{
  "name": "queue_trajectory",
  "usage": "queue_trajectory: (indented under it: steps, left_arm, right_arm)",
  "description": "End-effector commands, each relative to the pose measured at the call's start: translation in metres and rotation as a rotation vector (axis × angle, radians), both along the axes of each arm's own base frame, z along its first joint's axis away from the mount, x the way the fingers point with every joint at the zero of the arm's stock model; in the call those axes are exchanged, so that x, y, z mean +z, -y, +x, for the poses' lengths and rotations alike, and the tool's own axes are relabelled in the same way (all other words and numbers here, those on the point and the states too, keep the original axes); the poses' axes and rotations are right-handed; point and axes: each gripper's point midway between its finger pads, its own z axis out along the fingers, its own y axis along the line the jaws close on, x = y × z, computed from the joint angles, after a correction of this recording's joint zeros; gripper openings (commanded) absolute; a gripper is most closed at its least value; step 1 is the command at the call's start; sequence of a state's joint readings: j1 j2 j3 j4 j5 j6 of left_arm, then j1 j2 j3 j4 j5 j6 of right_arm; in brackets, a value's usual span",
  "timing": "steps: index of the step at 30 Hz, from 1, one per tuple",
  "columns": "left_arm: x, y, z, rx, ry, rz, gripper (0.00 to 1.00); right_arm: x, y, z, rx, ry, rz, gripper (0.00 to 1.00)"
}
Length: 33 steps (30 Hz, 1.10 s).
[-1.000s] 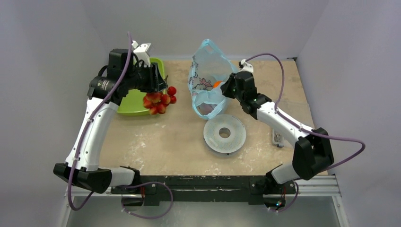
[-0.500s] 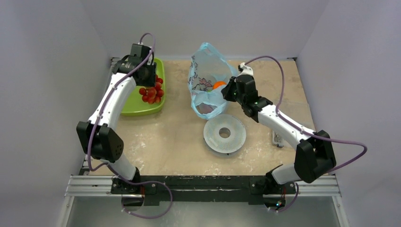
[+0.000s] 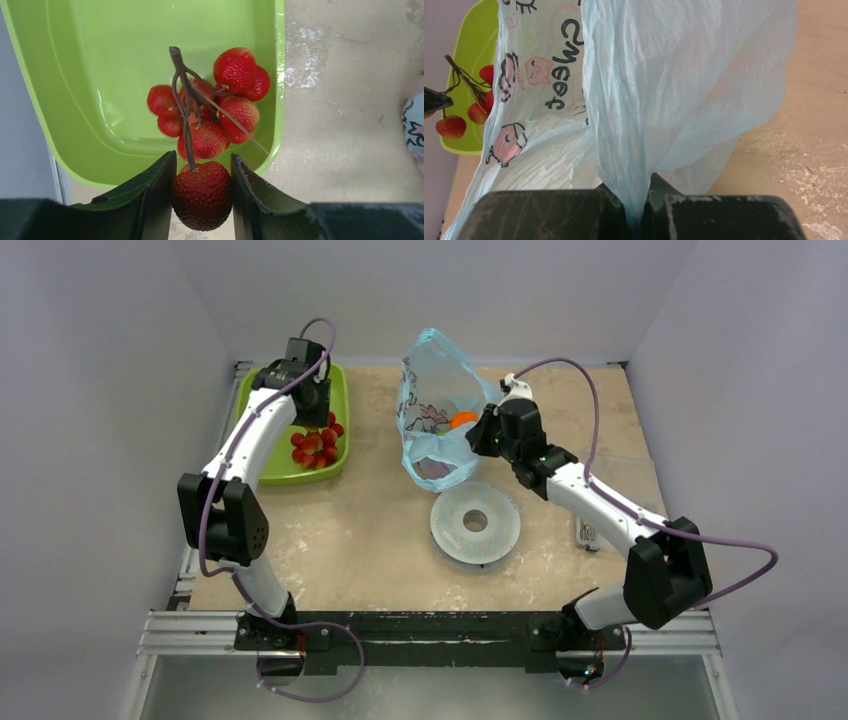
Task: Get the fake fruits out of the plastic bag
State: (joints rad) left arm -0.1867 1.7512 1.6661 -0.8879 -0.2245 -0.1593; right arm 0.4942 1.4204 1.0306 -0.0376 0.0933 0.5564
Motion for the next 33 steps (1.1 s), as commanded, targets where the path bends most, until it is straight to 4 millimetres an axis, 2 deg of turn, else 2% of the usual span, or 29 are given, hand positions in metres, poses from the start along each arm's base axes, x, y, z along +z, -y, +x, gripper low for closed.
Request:
queue_trajectory:
  steps: [1,3,6,11,15,19,21,26,29,33]
  left_arm:
    - [0.001,-0.011,0.011,0.011,0.02,0.004,0.21]
    - [-0.002,-0.006,0.01,-0.005,0.011,-0.02,0.3]
    - [-0.005,-0.004,0.008,-0.019,-0.008,-0.025,0.38]
    - [0.007,-0.003,0.003,-0.03,0.031,-0.037,0.49]
    - [0.016,0.0,-0.003,-0.045,0.057,-0.058,0.73]
    - [0.023,0.007,-0.007,-0.079,0.092,-0.098,0.73]
    - [0.033,0.019,-0.009,-0.128,0.12,-0.152,0.69]
    - [0.061,0.071,-0.022,-0.329,0.244,-0.35,0.64]
    - [0.079,0.102,-0.037,-0.461,0.318,-0.373,0.62]
    - [0.087,0.158,-0.068,-0.67,0.376,-0.391,0.61]
  right_arm:
    - [0.004,-0.01,0.0,0.059,0.023,0.009,0.0]
    - [0.006,-0.013,-0.002,0.07,0.025,0.012,0.0]
    - [0.004,-0.015,-0.006,0.085,0.021,0.011,0.0]
    - [0.003,-0.027,-0.011,0.134,0.022,-0.002,0.0]
    - [0.006,-0.034,-0.013,0.162,0.045,-0.004,0.0]
    - [0.009,-0.042,-0.02,0.205,0.054,-0.001,0.0]
    - [0.007,-0.05,-0.025,0.247,0.061,0.006,0.0]
    - [-0.002,-0.069,-0.038,0.32,0.058,-0.006,0.0]
    - [-0.001,-0.078,-0.044,0.352,0.057,-0.007,0.0]
    - [0.003,-0.092,-0.053,0.402,0.074,0.004,0.0]
